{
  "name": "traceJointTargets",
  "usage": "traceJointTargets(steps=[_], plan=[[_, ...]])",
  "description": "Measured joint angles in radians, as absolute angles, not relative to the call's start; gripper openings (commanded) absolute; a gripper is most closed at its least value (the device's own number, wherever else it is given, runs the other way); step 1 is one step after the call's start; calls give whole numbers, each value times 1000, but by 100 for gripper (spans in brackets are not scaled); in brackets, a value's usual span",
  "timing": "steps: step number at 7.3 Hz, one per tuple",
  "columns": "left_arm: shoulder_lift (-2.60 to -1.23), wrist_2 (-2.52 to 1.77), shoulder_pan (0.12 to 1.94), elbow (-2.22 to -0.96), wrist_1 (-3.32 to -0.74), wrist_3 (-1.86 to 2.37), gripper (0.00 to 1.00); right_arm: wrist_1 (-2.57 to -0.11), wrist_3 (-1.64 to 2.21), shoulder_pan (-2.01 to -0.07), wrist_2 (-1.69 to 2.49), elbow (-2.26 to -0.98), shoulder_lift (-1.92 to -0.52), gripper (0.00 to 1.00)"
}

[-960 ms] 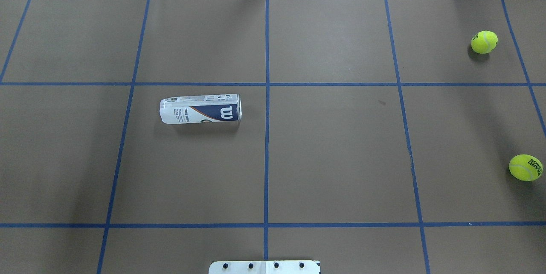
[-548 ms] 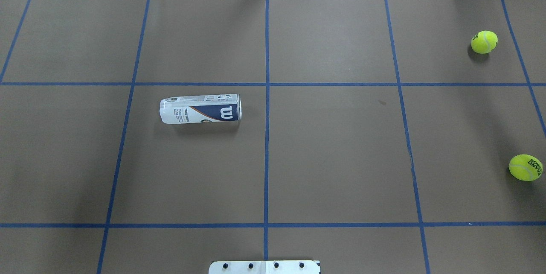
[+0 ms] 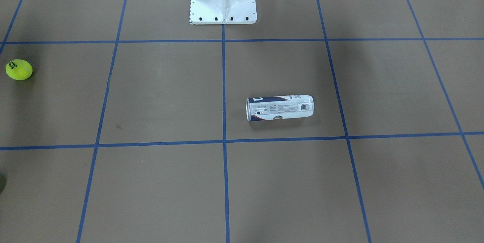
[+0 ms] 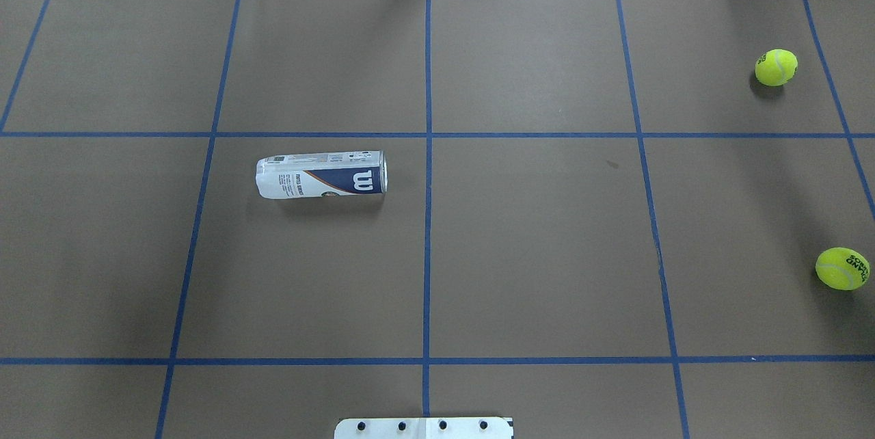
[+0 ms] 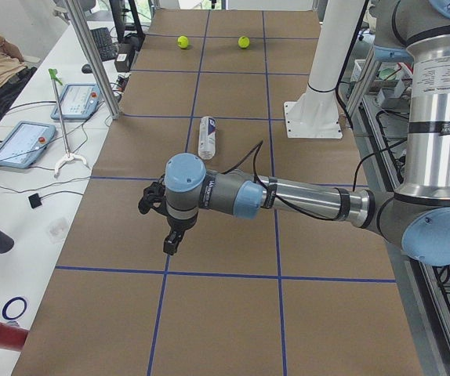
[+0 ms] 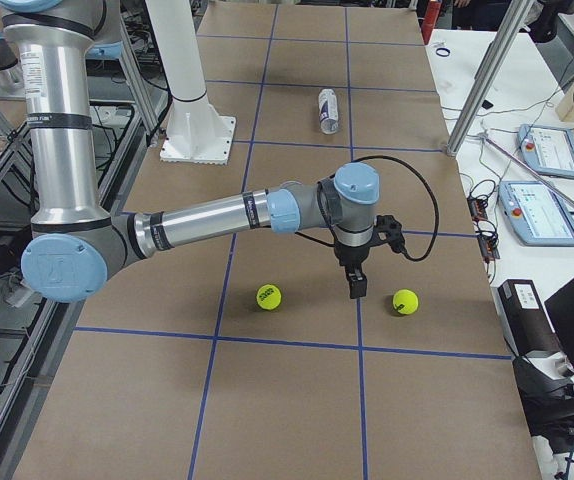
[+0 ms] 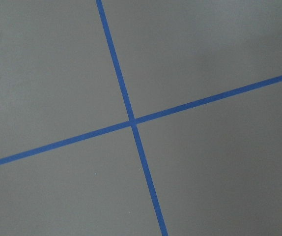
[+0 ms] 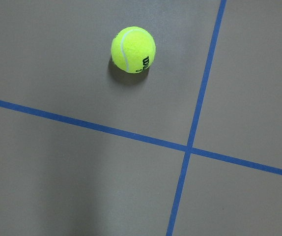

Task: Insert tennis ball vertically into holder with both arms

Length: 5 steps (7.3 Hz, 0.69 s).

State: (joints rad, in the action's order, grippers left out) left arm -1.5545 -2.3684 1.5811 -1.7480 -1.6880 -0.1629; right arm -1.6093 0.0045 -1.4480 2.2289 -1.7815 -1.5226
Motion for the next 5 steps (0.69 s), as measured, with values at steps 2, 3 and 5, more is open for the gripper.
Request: traceJointTargets(steps=[2,3,5], plan=[[-1578,-2370,1581,-1767,-1732,-115,100,-1609,6,-1448,2229,-1781,-1523,99],[-1598,-2370,1580,-1772,-1765,-76,100,-1609,6,-1448,2229,-1780,-1523,99],[-1638,-2369,1545,-1773,-1855,-57,99,-1609,7,-1448,2229,-1780,-1524,99]])
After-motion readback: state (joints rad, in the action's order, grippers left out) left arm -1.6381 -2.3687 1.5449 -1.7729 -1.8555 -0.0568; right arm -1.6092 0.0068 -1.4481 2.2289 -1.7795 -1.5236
